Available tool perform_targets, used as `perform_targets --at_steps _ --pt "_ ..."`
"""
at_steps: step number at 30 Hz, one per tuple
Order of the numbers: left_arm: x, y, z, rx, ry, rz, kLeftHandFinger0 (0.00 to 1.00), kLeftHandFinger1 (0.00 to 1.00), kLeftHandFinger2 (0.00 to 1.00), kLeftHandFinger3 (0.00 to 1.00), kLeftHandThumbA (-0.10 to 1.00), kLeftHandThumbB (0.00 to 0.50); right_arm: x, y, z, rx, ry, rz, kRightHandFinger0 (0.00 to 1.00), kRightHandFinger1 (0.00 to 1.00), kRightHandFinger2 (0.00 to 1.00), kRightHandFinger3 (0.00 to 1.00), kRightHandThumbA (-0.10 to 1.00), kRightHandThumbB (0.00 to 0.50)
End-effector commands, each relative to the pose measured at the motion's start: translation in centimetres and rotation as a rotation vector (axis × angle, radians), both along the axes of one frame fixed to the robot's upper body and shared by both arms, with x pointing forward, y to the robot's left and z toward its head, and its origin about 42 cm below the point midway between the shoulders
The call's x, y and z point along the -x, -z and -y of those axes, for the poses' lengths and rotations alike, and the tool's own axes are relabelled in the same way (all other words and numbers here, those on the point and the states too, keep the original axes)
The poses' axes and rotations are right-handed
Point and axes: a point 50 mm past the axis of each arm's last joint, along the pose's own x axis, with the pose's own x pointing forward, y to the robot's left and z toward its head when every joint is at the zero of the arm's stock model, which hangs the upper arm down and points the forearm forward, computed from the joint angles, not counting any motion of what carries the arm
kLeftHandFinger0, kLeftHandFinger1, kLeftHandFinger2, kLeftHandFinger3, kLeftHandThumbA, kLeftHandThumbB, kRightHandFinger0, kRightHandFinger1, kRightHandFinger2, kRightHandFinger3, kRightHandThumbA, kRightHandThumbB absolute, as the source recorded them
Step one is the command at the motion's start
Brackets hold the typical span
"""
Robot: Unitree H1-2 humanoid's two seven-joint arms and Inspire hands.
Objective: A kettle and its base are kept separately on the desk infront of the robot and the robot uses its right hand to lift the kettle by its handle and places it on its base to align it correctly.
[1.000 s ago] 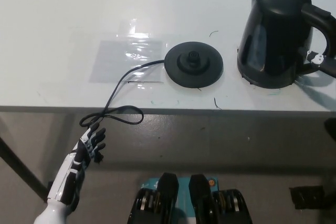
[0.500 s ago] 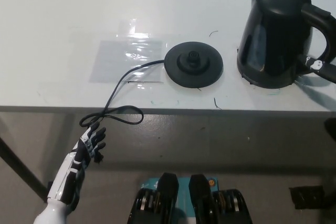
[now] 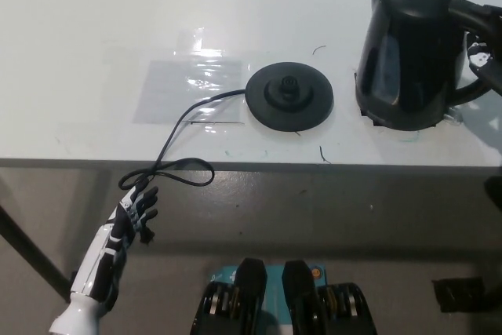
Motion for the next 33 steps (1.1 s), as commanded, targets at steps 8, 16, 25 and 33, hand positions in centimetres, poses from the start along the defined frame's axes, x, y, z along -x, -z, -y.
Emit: perform_targets --at_steps 8,16,25,33 --pt "-0.4 -1.1 -0.6 -0.004 0.019 0.083 1.00 1.00 1.00 1.00 1.00 0.145 -1.7 -3.7 -0.3 -0.057 0.005 0.066 0.00 0.12 0.38 0.24 -0.03 0.212" --pt "-0.4 -1.1 -0.6 0.003 0.020 0.087 1.00 1.00 1.00 1.00 1.00 0.133 -1.3 -4.5 -0.1 -0.102 -0.005 0.126 0.00 0.10 0.49 0.46 -0.10 0.195" --pt "-0.6 -1.2 -0.5 0.009 0.016 0.083 1.00 1.00 1.00 1.00 1.00 0.135 0.2 -9.5 -1.8 -0.137 -0.057 0.325 0.00 0.19 0.60 0.62 -0.10 0.146" --pt "-0.5 -1.2 -0.6 0.006 0.021 0.083 1.00 1.00 1.00 1.00 1.00 0.141 1.7 -13.8 -3.7 -0.099 -0.083 0.441 0.00 0.23 0.63 0.58 -0.10 0.137"
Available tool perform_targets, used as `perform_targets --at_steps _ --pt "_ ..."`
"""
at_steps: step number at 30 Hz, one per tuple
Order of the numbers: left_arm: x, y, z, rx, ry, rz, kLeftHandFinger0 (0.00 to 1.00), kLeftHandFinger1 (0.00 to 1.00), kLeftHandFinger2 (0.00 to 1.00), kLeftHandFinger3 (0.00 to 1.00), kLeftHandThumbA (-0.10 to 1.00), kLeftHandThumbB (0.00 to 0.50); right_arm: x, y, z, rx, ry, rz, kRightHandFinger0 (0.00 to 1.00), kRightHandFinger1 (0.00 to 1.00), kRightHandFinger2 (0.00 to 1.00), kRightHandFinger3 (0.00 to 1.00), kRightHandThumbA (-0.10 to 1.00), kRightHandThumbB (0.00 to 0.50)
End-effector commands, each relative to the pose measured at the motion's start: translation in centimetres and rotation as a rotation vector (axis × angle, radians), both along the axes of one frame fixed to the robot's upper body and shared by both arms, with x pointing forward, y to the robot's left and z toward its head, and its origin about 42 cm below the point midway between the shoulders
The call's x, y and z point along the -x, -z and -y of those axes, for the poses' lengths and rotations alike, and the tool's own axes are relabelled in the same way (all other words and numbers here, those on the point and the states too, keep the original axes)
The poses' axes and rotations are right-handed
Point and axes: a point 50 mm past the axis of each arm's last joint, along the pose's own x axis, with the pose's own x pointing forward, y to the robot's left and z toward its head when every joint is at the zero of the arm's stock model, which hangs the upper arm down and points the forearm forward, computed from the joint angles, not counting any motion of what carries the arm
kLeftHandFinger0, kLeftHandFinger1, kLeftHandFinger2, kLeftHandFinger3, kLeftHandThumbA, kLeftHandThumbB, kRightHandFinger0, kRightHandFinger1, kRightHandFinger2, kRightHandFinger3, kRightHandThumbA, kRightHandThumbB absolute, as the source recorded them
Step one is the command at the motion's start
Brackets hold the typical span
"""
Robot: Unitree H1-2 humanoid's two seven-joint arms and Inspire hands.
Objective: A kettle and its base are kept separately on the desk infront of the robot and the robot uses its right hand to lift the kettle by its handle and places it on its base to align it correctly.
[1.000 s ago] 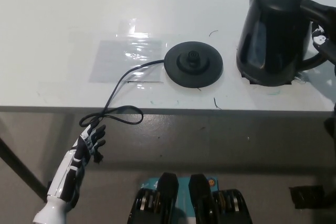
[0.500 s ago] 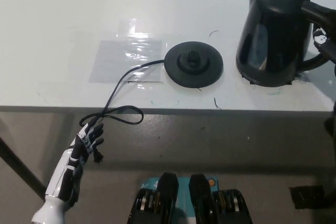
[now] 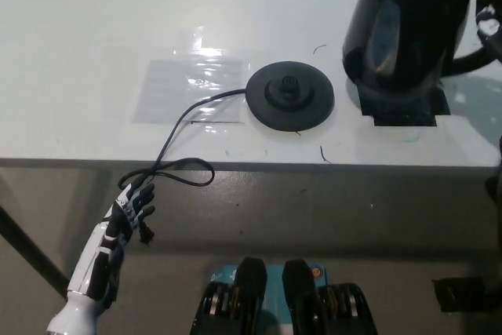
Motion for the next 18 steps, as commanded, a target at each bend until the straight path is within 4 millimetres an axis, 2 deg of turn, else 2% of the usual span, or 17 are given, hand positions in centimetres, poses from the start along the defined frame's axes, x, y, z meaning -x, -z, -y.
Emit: perform_targets --at_steps 1,4,5,7,8,12,15,18 --pt "-0.4 -1.1 -0.3 -0.012 0.026 0.065 1.00 1.00 1.00 1.00 1.00 0.141 0.2 -8.1 -1.7 -0.005 -0.034 0.235 0.00 0.23 0.62 0.57 -0.10 0.143" --pt "-0.3 -1.1 -0.3 -0.010 0.024 0.065 1.00 1.00 1.00 1.00 1.00 0.144 0.0 -8.8 -2.5 0.004 -0.037 0.249 0.00 0.24 0.62 0.55 -0.10 0.140" --pt "-0.3 -1.1 -0.3 -0.009 0.025 0.066 1.00 1.00 1.00 1.00 1.00 0.145 -0.1 -9.0 -2.9 0.014 -0.037 0.254 0.00 0.24 0.62 0.56 -0.10 0.114" --pt "-0.4 -1.1 -0.4 -0.013 0.024 0.069 1.00 1.00 1.00 1.00 1.00 0.149 -0.4 -9.3 -3.7 0.031 -0.043 0.260 0.00 0.30 0.67 0.61 -0.10 0.102" --pt "-0.4 -1.2 -0.4 -0.013 0.026 0.071 1.00 1.00 1.00 1.00 1.00 0.146 -0.5 -9.3 -4.0 0.023 -0.057 0.258 0.00 0.35 0.73 0.65 -0.10 0.102" --pt "-0.4 -1.2 -0.3 -0.012 0.025 0.069 1.00 1.00 1.00 1.00 1.00 0.136 -1.6 -8.9 -5.6 0.037 -0.081 0.225 0.02 0.43 0.79 0.72 -0.10 0.118" --pt "-0.4 -1.2 -0.4 -0.017 0.022 0.073 1.00 1.00 1.00 1.00 1.00 0.133 -2.0 -8.8 -7.0 0.068 -0.093 0.210 0.03 0.42 0.78 0.72 -0.10 0.147" --pt "-0.3 -1.0 -0.4 -0.018 0.019 0.066 1.00 1.00 1.00 1.00 1.00 0.150 -2.0 -9.3 -9.5 0.100 -0.116 0.202 0.00 0.37 0.71 0.69 -0.10 0.159"
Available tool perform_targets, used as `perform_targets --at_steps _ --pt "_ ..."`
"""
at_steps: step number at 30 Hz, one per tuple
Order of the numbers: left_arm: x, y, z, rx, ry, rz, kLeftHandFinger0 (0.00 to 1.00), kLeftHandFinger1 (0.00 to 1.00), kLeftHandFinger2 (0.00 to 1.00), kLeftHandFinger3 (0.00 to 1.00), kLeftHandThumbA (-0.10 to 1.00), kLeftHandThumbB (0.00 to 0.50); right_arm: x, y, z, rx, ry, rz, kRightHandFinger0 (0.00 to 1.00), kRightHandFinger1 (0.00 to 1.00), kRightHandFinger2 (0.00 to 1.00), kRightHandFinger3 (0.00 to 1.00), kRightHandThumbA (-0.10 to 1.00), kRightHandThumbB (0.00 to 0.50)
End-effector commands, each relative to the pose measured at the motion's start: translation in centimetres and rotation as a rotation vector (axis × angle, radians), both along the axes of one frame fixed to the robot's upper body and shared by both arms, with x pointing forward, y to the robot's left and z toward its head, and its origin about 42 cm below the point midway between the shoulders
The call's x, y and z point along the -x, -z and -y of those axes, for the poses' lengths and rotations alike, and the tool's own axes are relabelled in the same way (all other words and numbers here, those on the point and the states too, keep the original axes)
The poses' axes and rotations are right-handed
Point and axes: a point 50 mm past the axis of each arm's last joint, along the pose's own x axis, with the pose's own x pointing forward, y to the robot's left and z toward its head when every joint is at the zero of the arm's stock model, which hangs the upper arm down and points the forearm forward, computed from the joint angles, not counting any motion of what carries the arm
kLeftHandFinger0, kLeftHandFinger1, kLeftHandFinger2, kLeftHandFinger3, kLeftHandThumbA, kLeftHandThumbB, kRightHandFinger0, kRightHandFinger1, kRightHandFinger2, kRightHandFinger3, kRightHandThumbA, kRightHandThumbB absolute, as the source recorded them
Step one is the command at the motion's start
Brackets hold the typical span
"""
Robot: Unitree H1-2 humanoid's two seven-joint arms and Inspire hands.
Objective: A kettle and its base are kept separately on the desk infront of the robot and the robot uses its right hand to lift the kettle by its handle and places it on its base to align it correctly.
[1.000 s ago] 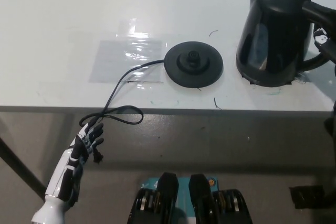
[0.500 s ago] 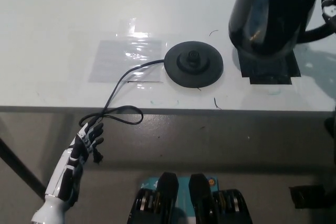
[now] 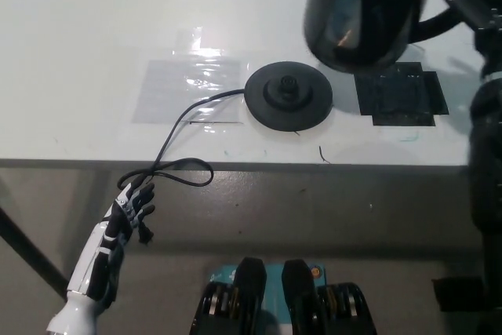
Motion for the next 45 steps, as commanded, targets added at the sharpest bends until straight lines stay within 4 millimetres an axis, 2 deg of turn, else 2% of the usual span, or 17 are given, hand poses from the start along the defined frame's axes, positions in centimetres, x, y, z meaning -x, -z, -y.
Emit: perform_targets --at_steps 1,2,4,6,10,15,18,20,26,29,37,39,40,45 --pt "-0.3 -0.9 -0.4 -0.018 0.017 0.054 1.00 1.00 1.00 1.00 1.00 0.145 -0.2 -6.4 -4.1 0.033 -0.039 0.167 0.00 0.36 0.70 0.69 -0.10 0.150" --pt "-0.3 -0.9 -0.4 -0.018 0.017 0.053 1.00 1.00 1.00 1.00 1.00 0.144 -0.2 -6.4 -4.3 0.033 -0.043 0.166 0.00 0.36 0.68 0.68 -0.10 0.152" --pt "-0.2 -0.8 -0.5 -0.016 0.020 0.052 1.00 1.00 1.00 1.00 1.00 0.135 -0.4 -6.6 -5.7 0.044 -0.059 0.163 0.00 0.34 0.65 0.68 -0.10 0.126" --pt "-0.2 -0.8 -0.5 -0.019 0.018 0.054 1.00 1.00 1.00 1.00 1.00 0.135 -0.6 -6.7 -6.7 0.046 -0.077 0.163 0.00 0.32 0.62 0.66 -0.10 0.129" --pt "-0.2 -0.8 -0.3 -0.016 0.014 0.051 1.00 1.00 1.00 1.00 1.00 0.148 -0.8 -6.7 -8.2 0.034 -0.097 0.145 0.00 0.30 0.61 0.66 -0.10 0.125" --pt "-0.3 -0.8 -0.3 -0.018 0.022 0.054 1.00 1.00 1.00 1.00 1.00 0.143 -1.5 -6.2 -9.9 0.064 -0.090 0.132 0.00 0.16 0.50 0.65 -0.10 0.129" --pt "-0.3 -0.9 -0.4 -0.022 0.021 0.054 1.00 1.00 1.00 1.00 1.00 0.147 -1.9 -5.7 -10.3 0.055 -0.102 0.114 0.00 0.16 0.51 0.65 -0.10 0.119" --pt "-0.3 -0.9 -0.4 -0.018 0.019 0.054 1.00 1.00 1.00 1.00 1.00 0.148 -2.1 -5.3 -10.5 0.051 -0.102 0.102 0.00 0.18 0.56 0.70 -0.10 0.111" --pt "-0.1 -0.9 -0.5 -0.020 0.011 0.045 1.00 1.00 1.00 1.00 1.00 0.163 -2.7 -4.2 -10.2 0.052 -0.081 0.076 0.00 0.17 0.56 0.69 -0.10 0.112" --pt "-0.1 -0.8 -0.5 -0.019 0.013 0.049 1.00 1.00 1.00 1.00 1.00 0.158 -3.0 -3.8 -9.8 0.043 -0.072 0.063 0.00 0.17 0.54 0.66 -0.10 0.127" --pt "-0.2 -0.7 -0.3 -0.012 0.013 0.051 1.00 1.00 1.00 1.00 1.00 0.146 -3.7 -2.9 -8.7 0.023 -0.060 0.040 0.00 0.13 0.52 0.61 -0.10 0.120" --pt "-0.2 -0.7 -0.5 -0.013 0.021 0.054 1.00 1.00 1.00 1.00 1.00 0.142 -3.8 -2.9 -8.3 0.015 -0.055 0.037 0.00 0.13 0.57 0.66 -0.10 0.114" --pt "-0.2 -0.7 -0.5 -0.012 0.019 0.053 1.00 1.00 1.00 1.00 1.00 0.143 -3.8 -3.0 -8.2 0.015 -0.052 0.036 0.00 0.17 0.62 0.72 -0.10 0.109" --pt "-0.1 -0.5 -0.4 -0.020 0.014 0.049 1.00 1.00 1.00 1.00 1.00 0.152 -3.9 -3.0 -7.6 0.001 -0.046 0.034 0.00 0.29 0.72 0.79 -0.10 0.104"
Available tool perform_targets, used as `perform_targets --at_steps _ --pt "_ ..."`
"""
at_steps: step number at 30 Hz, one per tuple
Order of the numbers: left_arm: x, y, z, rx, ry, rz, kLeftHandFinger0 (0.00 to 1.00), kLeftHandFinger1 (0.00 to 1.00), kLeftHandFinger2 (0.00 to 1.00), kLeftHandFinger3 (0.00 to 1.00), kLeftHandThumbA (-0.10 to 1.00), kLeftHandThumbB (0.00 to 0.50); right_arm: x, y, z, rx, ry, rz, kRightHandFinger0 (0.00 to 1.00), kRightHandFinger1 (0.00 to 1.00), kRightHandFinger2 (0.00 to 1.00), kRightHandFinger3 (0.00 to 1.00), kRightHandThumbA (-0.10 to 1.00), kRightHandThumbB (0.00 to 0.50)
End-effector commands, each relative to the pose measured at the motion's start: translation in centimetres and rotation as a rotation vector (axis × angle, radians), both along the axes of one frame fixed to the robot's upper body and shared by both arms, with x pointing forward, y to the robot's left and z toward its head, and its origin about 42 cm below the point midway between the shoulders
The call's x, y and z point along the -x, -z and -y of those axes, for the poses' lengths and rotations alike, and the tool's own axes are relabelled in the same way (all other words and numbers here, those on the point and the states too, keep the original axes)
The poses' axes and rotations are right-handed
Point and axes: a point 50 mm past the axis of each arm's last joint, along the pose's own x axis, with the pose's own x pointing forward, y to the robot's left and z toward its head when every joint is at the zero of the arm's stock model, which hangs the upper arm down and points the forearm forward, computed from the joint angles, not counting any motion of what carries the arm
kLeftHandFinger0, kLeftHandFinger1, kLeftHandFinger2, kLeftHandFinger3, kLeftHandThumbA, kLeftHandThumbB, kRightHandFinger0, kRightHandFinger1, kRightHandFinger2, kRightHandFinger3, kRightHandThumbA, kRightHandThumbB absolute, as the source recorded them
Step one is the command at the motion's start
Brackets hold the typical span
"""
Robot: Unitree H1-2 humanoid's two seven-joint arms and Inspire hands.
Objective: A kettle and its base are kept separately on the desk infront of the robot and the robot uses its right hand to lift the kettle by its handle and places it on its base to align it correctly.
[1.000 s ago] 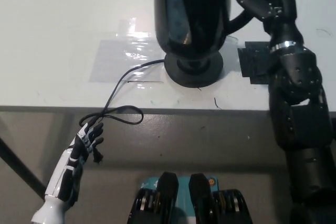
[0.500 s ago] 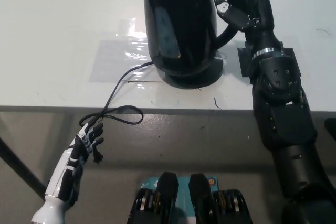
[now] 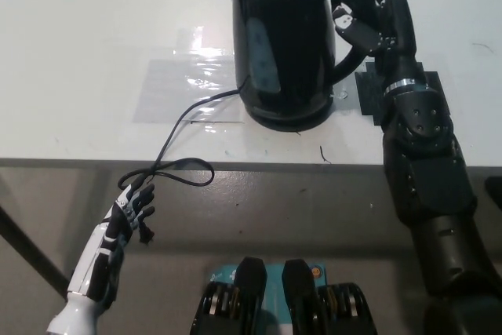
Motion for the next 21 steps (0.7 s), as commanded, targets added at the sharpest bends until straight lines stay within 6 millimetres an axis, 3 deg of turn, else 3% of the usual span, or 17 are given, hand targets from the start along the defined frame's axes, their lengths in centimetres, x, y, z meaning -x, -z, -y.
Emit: perform_targets --at_steps 1,13,21 --pt "-0.1 -0.8 -0.4 -0.019 0.014 0.054 1.00 1.00 1.00 1.00 1.00 0.154 -0.6 -7.4 -0.2 -0.069 -0.001 0.245 0.00 0.29 0.72 0.78 -0.10 0.111" --pt "0.0 -0.9 -0.3 -0.010 0.012 0.052 1.00 1.00 1.00 1.00 1.00 0.148 -0.9 -6.8 0.3 -0.079 0.012 0.247 0.00 0.27 0.66 0.71 -0.10 0.102" --pt "0.0 -0.8 -0.3 -0.009 0.016 0.059 1.00 1.00 1.00 1.00 1.00 0.142 -1.3 -5.2 -0.3 -0.093 0.012 0.203 0.00 0.27 0.66 0.71 -0.10 0.100"
